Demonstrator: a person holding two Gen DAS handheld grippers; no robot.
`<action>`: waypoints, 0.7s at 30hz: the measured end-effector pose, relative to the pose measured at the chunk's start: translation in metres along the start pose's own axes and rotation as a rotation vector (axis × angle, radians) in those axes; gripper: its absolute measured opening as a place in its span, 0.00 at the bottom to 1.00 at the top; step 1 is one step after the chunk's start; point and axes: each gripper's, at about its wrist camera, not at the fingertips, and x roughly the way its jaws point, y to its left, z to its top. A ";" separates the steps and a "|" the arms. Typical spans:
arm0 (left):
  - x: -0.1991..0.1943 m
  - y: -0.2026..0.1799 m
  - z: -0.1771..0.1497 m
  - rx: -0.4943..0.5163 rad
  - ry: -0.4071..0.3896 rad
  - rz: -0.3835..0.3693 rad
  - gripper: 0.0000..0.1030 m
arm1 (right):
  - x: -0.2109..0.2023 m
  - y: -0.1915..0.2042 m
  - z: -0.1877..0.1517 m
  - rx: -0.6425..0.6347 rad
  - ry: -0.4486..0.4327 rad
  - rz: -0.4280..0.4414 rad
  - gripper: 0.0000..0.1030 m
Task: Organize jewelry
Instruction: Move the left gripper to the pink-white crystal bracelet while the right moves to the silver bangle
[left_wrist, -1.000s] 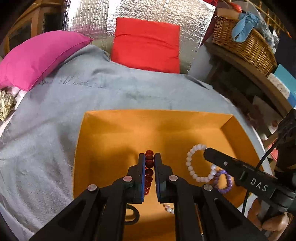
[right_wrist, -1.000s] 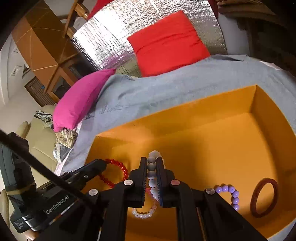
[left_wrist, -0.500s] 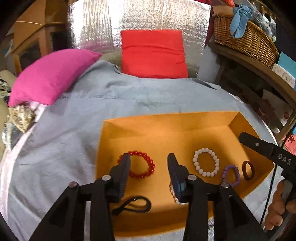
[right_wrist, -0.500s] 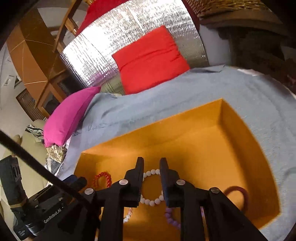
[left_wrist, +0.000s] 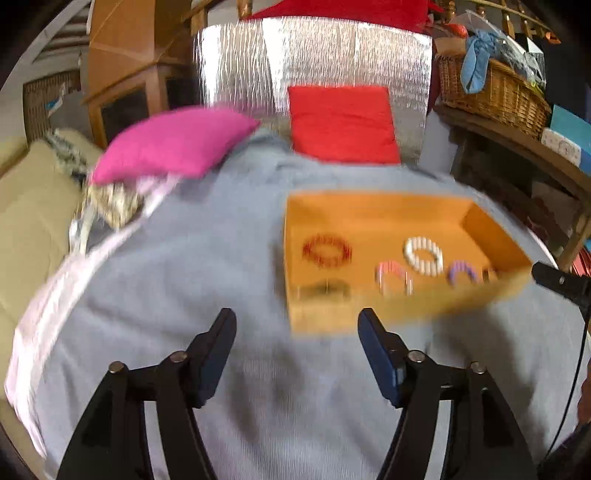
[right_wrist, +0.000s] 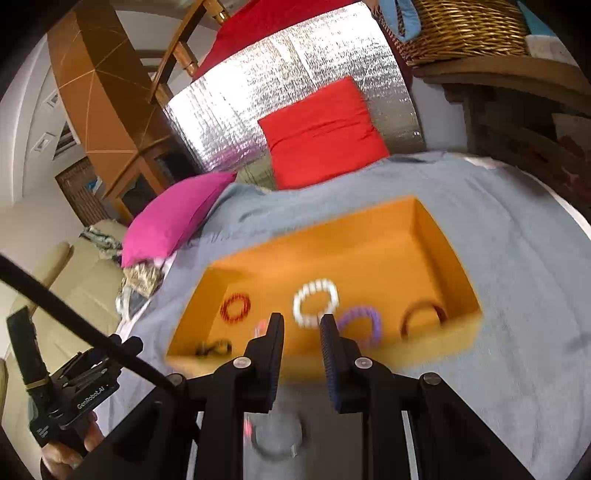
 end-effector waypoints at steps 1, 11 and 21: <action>0.001 0.000 -0.010 0.003 0.036 -0.004 0.67 | -0.003 -0.001 -0.008 -0.006 0.013 -0.008 0.22; 0.004 -0.011 -0.033 0.156 0.048 0.070 0.69 | 0.001 -0.004 -0.060 -0.064 0.169 -0.017 0.25; 0.022 0.012 -0.022 0.045 0.111 0.066 0.69 | 0.046 0.041 -0.093 -0.329 0.310 -0.025 0.62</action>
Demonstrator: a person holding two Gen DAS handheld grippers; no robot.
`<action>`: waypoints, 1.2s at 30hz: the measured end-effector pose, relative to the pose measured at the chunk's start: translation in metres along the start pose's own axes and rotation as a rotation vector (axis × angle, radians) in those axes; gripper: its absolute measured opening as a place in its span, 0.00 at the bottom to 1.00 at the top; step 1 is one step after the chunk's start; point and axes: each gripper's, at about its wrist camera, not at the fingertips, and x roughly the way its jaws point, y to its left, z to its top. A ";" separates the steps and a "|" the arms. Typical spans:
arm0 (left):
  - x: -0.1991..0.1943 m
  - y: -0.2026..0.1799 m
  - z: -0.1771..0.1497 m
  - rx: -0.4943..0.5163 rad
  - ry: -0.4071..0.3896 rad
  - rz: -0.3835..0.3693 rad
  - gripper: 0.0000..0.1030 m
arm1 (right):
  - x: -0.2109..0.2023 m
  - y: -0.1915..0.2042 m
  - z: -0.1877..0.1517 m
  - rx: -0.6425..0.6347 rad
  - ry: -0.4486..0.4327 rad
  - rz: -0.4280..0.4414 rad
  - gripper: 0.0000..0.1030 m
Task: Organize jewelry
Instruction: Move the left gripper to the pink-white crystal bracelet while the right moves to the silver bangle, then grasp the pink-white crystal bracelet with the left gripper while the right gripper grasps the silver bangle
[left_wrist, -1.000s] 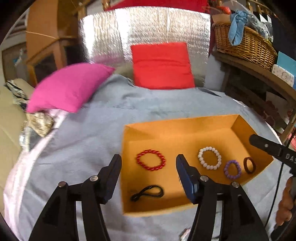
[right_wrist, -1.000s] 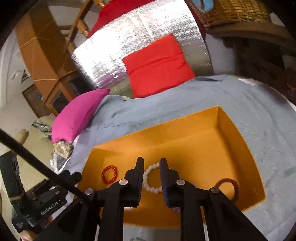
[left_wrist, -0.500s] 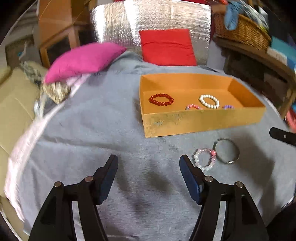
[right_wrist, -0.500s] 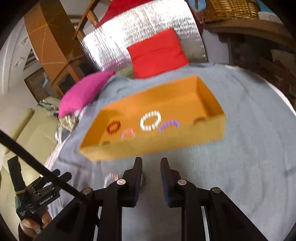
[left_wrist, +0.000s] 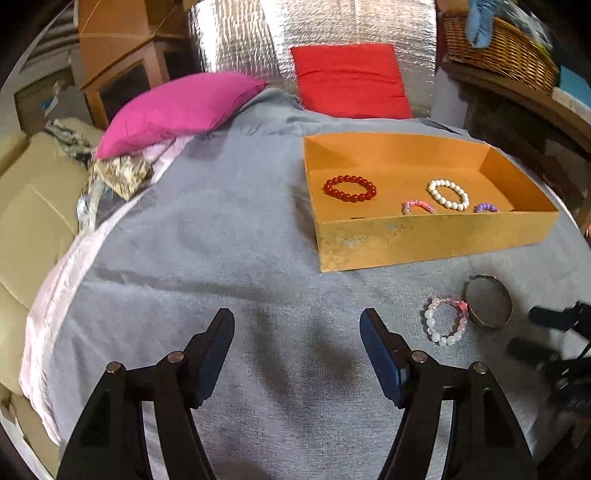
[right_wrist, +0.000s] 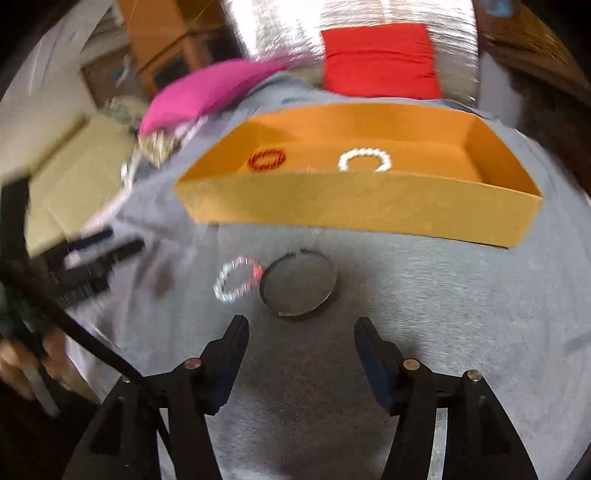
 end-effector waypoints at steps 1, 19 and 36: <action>0.001 0.001 0.000 -0.009 0.007 -0.008 0.69 | 0.003 0.001 0.000 -0.012 0.007 -0.010 0.62; -0.002 -0.009 -0.002 0.028 0.001 -0.038 0.69 | 0.026 0.000 0.015 -0.009 -0.048 -0.148 0.57; 0.023 -0.087 -0.009 0.149 0.117 -0.297 0.70 | 0.001 -0.066 0.001 0.174 -0.007 -0.220 0.57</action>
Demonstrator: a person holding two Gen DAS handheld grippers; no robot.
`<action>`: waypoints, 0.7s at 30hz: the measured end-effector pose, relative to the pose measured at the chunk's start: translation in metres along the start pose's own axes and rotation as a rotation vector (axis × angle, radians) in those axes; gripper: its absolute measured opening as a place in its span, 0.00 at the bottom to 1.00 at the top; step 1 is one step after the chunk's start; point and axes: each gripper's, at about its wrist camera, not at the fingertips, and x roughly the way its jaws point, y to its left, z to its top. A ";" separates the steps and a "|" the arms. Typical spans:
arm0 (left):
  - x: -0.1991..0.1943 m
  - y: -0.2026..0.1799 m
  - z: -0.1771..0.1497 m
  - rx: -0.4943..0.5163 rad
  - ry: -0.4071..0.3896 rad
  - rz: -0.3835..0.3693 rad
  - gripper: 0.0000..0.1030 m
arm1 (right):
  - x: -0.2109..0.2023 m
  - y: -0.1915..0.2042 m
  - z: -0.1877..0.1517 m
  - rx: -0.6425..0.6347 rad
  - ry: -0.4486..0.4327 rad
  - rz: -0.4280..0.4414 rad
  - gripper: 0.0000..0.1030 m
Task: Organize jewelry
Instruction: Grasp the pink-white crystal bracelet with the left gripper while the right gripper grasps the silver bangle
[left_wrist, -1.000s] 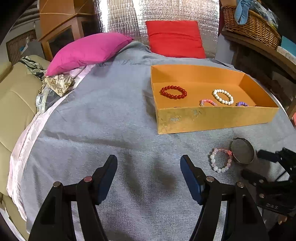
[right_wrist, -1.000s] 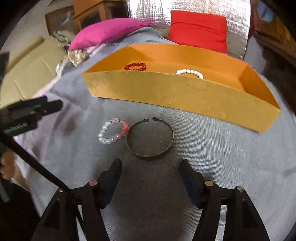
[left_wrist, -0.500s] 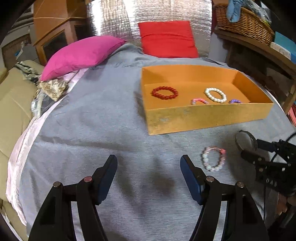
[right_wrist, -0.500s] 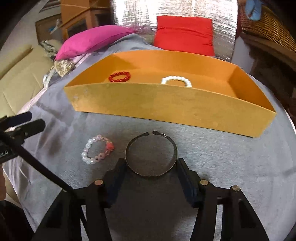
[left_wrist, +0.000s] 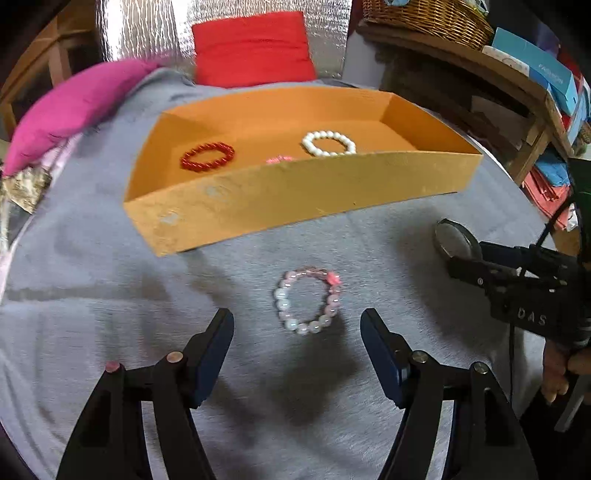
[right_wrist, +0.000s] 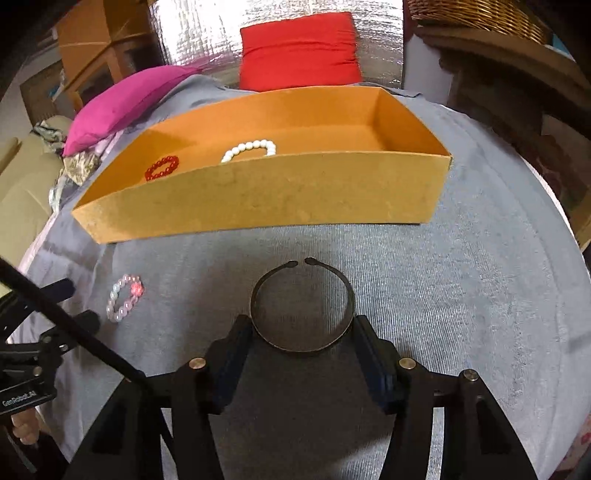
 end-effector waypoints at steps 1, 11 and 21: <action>0.003 0.000 0.001 -0.008 0.004 -0.007 0.70 | 0.000 -0.001 -0.001 0.002 0.003 0.004 0.57; 0.009 -0.001 0.005 0.007 -0.004 -0.041 0.40 | -0.005 -0.007 -0.007 0.051 0.023 0.046 0.57; 0.016 0.001 0.005 0.009 0.007 -0.072 0.40 | -0.005 -0.008 -0.006 0.054 0.024 0.041 0.57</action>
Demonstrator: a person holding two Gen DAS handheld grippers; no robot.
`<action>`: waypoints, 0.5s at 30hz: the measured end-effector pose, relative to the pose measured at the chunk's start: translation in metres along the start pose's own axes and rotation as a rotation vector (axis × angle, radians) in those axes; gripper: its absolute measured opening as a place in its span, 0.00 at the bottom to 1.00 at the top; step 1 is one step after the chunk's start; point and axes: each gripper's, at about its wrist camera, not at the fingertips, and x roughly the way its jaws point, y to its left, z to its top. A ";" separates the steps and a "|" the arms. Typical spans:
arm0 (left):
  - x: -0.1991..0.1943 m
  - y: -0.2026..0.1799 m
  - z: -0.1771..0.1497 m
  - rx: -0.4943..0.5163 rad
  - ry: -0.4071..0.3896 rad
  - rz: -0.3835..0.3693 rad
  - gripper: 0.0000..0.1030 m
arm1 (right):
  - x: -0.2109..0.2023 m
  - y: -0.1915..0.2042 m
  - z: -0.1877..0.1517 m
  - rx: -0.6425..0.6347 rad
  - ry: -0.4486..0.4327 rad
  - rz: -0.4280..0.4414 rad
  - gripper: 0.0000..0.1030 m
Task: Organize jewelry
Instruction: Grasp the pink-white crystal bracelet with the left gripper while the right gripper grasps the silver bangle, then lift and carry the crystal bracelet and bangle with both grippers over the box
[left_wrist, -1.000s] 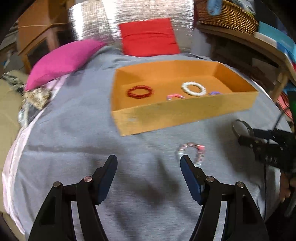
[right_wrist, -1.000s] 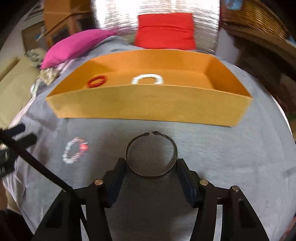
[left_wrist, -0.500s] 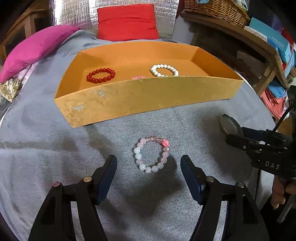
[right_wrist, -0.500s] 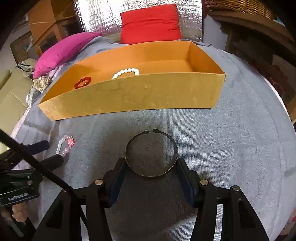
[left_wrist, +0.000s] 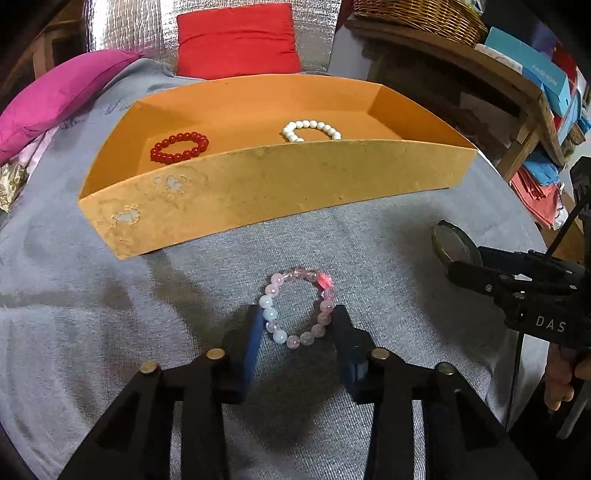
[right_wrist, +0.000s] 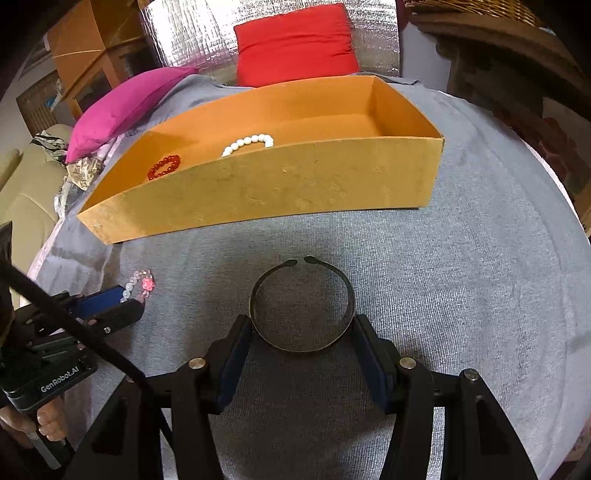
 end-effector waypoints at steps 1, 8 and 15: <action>0.000 0.000 0.000 -0.002 -0.003 0.001 0.40 | 0.000 0.000 0.000 -0.001 0.000 -0.001 0.57; 0.000 -0.003 -0.002 0.002 -0.019 0.020 0.21 | 0.001 0.000 0.001 -0.005 -0.002 -0.005 0.58; -0.003 0.005 -0.003 -0.032 -0.024 -0.001 0.15 | 0.001 0.001 -0.001 -0.001 -0.006 -0.007 0.57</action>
